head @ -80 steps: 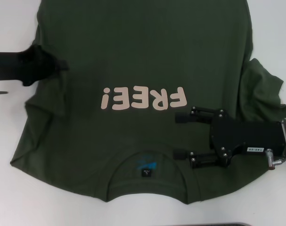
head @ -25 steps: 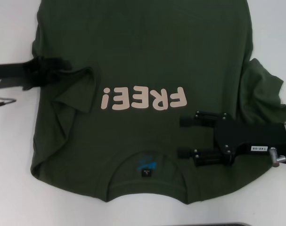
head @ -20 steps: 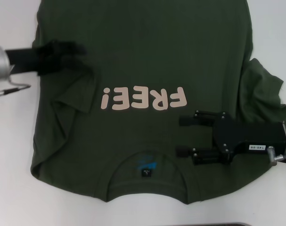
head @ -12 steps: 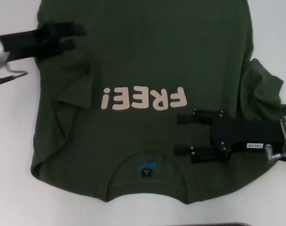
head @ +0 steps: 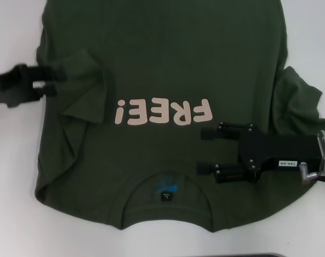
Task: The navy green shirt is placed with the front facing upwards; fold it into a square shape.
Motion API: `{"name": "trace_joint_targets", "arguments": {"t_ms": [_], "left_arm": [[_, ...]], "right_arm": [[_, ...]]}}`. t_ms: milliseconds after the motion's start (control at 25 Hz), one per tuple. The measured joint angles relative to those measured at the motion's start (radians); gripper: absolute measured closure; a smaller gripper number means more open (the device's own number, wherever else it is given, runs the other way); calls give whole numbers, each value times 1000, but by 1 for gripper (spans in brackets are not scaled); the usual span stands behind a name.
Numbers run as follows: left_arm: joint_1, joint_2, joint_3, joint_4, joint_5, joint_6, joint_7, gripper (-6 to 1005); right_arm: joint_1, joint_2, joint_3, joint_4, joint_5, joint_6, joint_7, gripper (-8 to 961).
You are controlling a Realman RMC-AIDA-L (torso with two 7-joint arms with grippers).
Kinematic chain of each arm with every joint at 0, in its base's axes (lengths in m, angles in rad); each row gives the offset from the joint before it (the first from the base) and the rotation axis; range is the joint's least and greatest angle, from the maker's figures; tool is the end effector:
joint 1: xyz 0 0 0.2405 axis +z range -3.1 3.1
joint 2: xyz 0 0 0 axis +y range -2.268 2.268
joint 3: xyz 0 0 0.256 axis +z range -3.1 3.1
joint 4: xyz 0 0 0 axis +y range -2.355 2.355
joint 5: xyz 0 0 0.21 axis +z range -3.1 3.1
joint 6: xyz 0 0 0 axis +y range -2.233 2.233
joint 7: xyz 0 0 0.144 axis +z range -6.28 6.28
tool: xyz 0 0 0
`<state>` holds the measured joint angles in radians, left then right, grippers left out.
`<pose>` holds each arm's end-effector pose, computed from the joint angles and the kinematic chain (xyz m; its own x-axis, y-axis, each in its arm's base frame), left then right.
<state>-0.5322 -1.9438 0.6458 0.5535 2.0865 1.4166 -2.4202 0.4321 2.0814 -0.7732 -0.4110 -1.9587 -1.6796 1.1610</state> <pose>-0.3165 0.3446 0.0388 -0.0556 0.8892 0.4542 0.9817 -0.0343 0.1874 0.2810 0.2556 -0.0455 0.7327 -0.3924 -0.5560 -0.4261 -0.9016 0.0748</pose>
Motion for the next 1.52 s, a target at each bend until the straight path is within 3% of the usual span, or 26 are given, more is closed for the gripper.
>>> {"name": "trace_joint_targets", "arguments": {"t_ms": [360, 1520], "left_arm": [[-6, -7, 62, 16, 90, 15, -7, 417], [-6, -36, 79, 34, 141, -78, -9, 418]], "right_arm": [[1, 0, 0, 0, 0, -6, 0, 61], [-3, -2, 0, 0, 0, -6, 0, 63]]}}
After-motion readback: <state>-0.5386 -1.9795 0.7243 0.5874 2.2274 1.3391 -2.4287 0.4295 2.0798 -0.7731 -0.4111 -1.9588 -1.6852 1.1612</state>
